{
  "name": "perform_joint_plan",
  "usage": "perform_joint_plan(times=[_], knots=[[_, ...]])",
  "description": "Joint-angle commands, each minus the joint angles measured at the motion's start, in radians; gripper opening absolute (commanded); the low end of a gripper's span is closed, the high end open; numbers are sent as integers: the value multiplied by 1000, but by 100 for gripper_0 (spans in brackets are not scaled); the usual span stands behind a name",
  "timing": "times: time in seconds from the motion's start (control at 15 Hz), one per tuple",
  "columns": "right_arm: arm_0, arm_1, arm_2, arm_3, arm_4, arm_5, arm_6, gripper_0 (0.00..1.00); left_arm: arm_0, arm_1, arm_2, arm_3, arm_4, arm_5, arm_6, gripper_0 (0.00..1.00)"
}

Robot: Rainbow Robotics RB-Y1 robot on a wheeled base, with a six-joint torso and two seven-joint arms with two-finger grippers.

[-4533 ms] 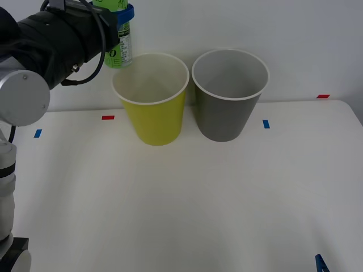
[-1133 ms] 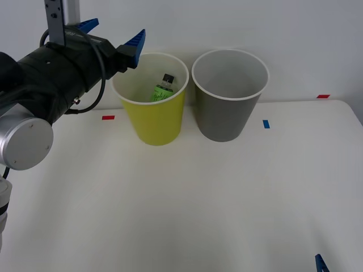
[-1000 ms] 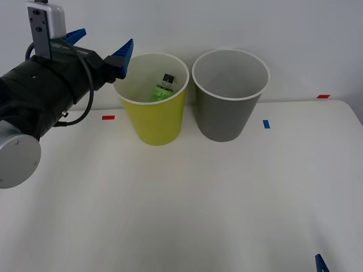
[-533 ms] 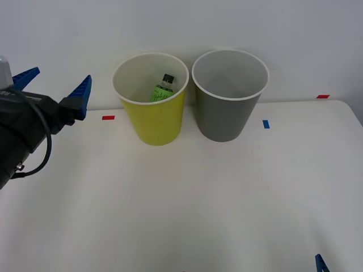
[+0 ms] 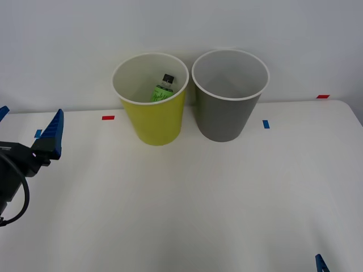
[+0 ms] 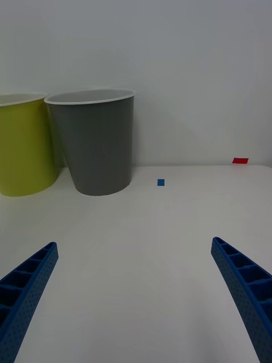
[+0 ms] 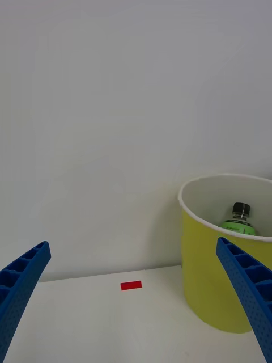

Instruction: Put cans in the gray bin and PET bottles in the light green bin.

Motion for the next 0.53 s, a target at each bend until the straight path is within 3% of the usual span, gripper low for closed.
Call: perform_joint_plan(times=[0.07,0.53], knots=[[0,0,0,0,0,0,0,94,107,6,-70,54,-8,-199,-7,100],[0,0,0,0,0,0,0,94,362,36,-165,60,-17,-390,-10,100]])
